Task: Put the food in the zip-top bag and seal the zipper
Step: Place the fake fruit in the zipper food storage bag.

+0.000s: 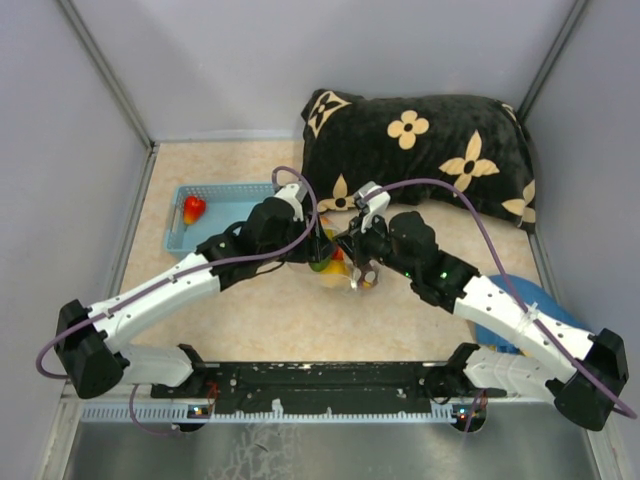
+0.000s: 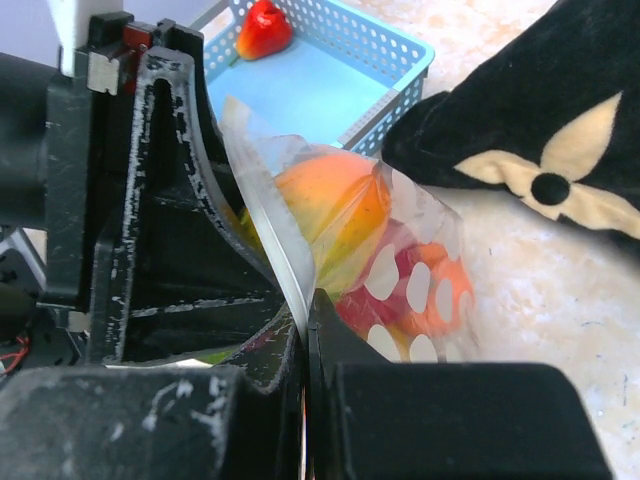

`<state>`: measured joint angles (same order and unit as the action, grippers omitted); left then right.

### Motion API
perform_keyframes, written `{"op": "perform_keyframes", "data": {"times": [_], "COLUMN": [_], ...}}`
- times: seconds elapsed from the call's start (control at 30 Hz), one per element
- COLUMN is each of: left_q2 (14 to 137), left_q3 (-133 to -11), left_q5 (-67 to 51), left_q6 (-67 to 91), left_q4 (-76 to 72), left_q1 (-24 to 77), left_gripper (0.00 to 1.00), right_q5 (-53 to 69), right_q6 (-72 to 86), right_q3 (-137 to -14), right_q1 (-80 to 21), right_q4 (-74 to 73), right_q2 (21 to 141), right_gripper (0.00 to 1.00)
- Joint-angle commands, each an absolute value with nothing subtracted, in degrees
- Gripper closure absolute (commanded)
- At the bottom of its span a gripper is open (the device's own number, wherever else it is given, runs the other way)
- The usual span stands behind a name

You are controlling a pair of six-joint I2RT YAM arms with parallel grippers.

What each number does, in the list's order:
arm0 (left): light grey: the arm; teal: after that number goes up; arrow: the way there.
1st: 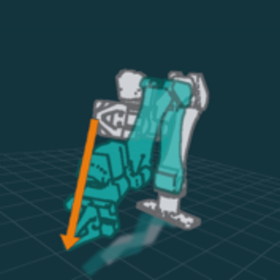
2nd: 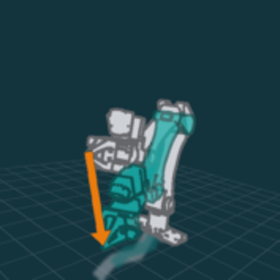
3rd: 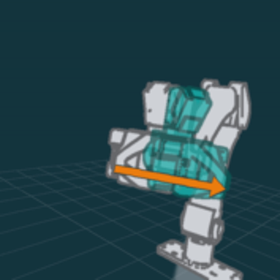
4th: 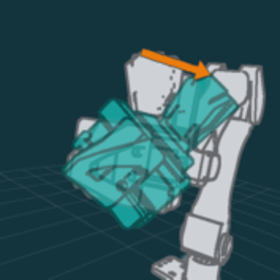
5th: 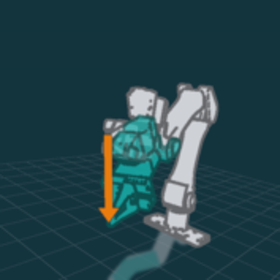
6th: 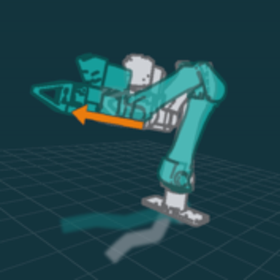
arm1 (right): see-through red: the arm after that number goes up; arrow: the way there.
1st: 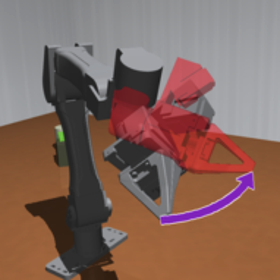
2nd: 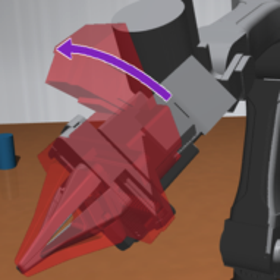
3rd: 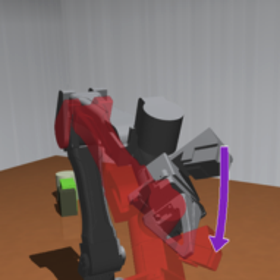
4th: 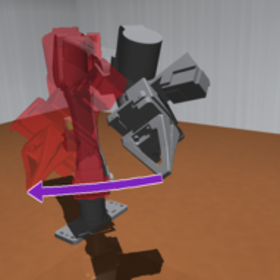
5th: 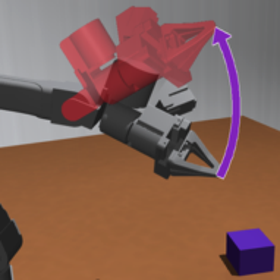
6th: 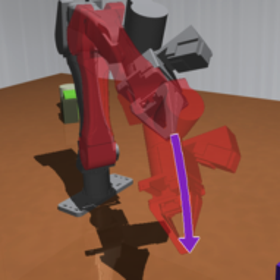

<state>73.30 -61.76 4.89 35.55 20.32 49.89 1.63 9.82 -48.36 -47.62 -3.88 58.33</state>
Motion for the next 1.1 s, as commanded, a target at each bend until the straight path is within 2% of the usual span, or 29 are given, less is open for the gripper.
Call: {"op": "perform_keyframes", "data": {"times": [0.0, 0.37, 0.63, 1.07], "left_q2": [72.7, 75.5, 74.4, 70.0], "left_q3": [-60.3, -58.2, -56.1, -54.8], "left_q5": [8.9, 5.3, 1.2, 1.5], "left_q6": [38.5, 46.0, 49.6, 49.0], "left_q4": [15.9, 13.5, 9.6, 12.0], "left_q1": [50.1, 50.2, 50.2, 50.3], "left_gripper": [0.51, 0.44, 0.29, 0.24], "right_q5": [4.1, -1.2, -3.2, -8.2], "right_q6": [13.1, 12.8, 12.5, 10.7], "right_q3": [-48.3, -47.7, -47.3, -47.7], "right_q1": [-47.9, -47.9, -47.9, -47.9], "right_q4": [2.5, 5.7, 6.0, 3.3], "right_q2": [56.9, 56.6, 57.0, 57.5], "right_gripper": [1.0, 1.0, 1.0, 1.0]}}
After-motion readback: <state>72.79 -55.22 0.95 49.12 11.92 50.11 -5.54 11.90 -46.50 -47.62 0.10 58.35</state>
